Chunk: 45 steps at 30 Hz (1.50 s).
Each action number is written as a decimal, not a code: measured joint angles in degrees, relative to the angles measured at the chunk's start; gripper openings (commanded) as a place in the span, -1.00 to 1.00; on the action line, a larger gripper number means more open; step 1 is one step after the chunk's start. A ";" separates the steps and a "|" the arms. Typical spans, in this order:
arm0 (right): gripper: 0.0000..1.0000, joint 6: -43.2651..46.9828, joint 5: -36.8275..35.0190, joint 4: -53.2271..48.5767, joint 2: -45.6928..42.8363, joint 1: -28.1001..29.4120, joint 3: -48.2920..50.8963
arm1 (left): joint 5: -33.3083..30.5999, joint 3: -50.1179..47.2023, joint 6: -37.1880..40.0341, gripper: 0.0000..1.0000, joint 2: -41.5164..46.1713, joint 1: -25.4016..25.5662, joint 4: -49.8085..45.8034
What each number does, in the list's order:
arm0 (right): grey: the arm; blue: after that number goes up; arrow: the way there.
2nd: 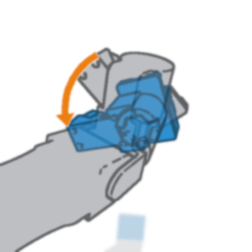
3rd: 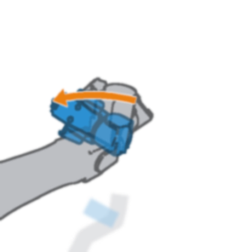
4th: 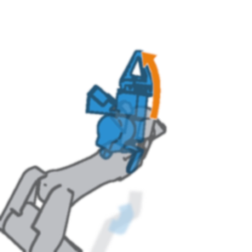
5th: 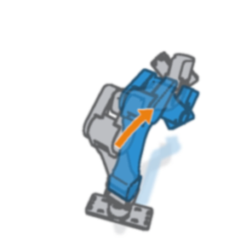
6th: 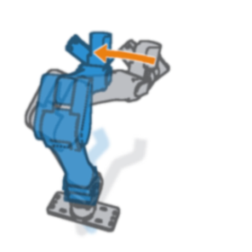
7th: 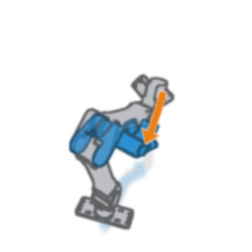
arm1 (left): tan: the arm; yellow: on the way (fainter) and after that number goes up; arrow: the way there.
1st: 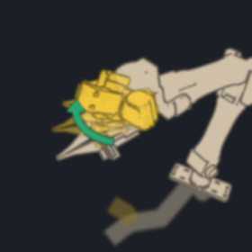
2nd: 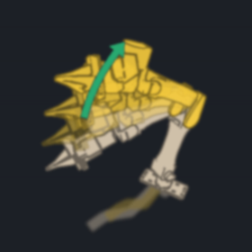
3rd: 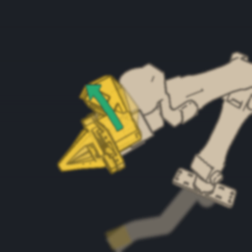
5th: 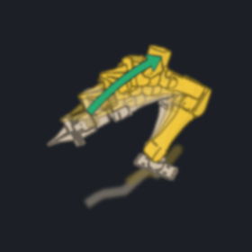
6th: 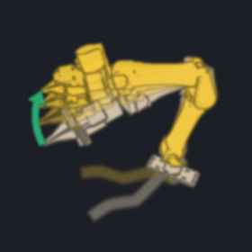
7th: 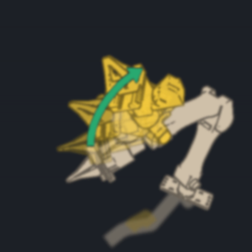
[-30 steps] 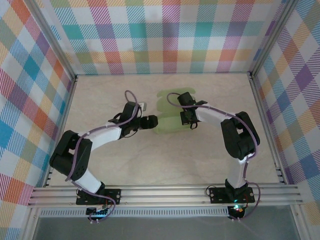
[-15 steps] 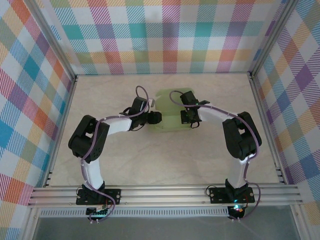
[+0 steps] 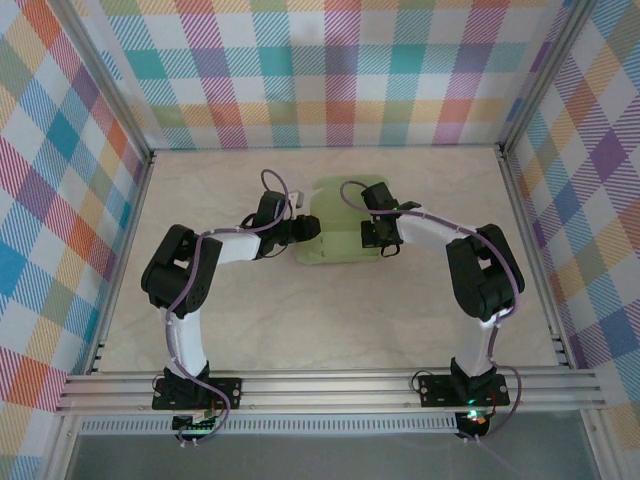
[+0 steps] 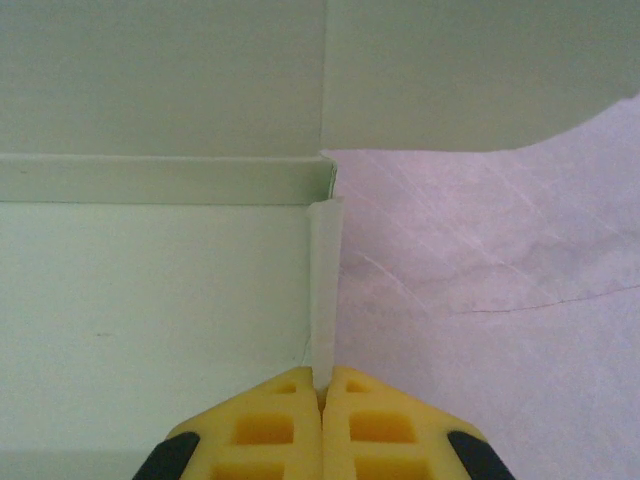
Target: Fold the paper box
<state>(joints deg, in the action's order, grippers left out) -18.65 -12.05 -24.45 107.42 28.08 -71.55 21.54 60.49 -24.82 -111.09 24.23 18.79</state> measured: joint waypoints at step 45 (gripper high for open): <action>-1.00 -6.25 -5.99 1.95 -0.13 5.01 1.07 | -1.64 4.15 -47.36 -0.27 -8.13 2.01 8.17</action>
<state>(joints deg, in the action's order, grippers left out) -24.91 -18.04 -22.50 107.28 33.08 -70.48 19.90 64.64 -72.18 -119.22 26.24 26.96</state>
